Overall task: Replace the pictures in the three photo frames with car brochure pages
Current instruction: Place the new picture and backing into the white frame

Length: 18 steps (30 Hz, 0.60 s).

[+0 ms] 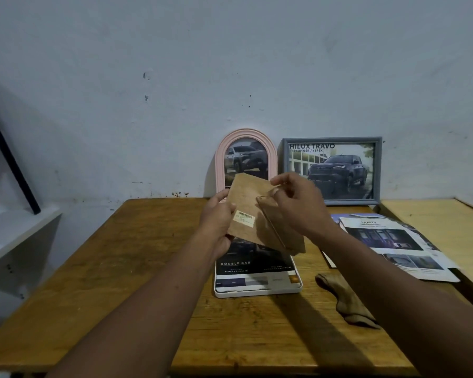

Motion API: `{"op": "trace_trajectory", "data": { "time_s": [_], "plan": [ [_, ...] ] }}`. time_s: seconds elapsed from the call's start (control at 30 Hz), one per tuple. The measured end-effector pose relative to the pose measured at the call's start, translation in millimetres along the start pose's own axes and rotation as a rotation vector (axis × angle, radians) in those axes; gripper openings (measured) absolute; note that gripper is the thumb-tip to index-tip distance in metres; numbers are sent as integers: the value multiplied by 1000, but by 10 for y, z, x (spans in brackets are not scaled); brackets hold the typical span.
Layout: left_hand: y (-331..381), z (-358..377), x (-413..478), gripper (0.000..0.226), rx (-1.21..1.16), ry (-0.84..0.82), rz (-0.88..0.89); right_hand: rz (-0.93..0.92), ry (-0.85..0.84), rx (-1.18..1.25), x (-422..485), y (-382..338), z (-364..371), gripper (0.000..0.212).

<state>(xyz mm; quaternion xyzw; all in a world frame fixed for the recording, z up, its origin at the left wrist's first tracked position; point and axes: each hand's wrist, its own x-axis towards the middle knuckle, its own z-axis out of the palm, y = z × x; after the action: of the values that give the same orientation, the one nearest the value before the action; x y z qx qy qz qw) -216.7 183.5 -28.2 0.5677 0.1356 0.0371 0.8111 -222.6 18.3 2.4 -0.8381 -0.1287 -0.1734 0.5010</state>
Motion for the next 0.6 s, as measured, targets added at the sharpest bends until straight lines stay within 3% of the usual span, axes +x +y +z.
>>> {"op": "trace_trajectory", "data": {
  "time_s": [0.07, 0.2, 0.27, 0.43, 0.53, 0.6],
  "plan": [
    [-19, -64, 20, 41, -55, 26, -8, 32, 110, -118, 48, 131, -57, 23],
    [-113, -108, -16, 40, -86, 29, -46, 410, -83, -9, 9, 390, -12, 37],
    [-144, -109, -81, 36, 34, 18, -18, 483, -92, 45, -47, 467, 69, 34],
    [-349, -334, -30, 27, 624, 40, 133, 384, -30, -186, -143, 572, 133, 36],
    [-470, -512, 13, 34, 741, 130, 183, 281, -53, -318, -207, 605, 189, 33],
    [-549, -625, 38, 38, 786, 106, 182, 264, -79, -333, -251, 612, 239, 36]
  ]
}}
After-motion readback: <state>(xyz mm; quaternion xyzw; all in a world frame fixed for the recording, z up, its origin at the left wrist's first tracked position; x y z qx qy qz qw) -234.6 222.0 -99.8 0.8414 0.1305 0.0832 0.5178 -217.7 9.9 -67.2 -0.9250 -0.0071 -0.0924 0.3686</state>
